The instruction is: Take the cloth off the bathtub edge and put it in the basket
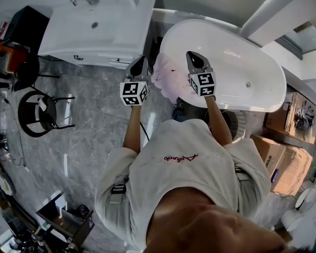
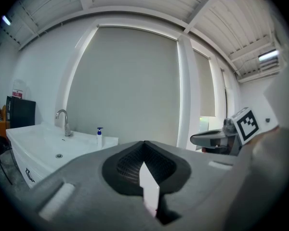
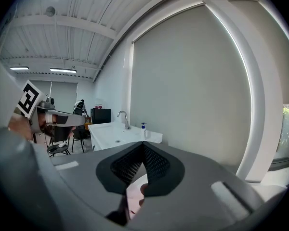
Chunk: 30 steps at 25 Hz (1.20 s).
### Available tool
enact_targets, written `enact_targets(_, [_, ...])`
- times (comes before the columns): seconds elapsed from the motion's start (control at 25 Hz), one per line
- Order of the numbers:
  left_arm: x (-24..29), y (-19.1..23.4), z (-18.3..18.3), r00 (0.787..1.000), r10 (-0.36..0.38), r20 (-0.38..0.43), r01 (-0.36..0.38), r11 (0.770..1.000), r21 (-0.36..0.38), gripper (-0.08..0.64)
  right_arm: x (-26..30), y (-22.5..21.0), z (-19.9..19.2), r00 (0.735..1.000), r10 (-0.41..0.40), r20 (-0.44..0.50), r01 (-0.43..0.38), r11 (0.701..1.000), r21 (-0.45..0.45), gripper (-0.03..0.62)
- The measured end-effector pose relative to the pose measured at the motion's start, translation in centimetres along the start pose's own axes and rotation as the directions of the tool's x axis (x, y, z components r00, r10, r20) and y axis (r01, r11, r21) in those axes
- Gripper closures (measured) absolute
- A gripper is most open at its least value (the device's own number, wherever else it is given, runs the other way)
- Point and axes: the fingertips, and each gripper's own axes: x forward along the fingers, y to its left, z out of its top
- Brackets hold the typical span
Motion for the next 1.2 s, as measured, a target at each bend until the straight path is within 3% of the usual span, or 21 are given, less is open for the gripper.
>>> enact_targets(0.64, [9.5,-0.2,0.8,0.999,0.019,-0.032,-0.018,1.0,0.007,0.56,5.8,-6.7,-0.3,0.999,0.044,-0.016,-0.044,0.999,0.029,0.586])
enact_targets(1.2, [8.8,1.8,-2.0,0.995,0.049,-0.089,-0.05,0.999,-0.016,0.56,7.4,-5.4,-2.4,0.995,0.078,-0.059,-0.074,0.996,0.056,0.584])
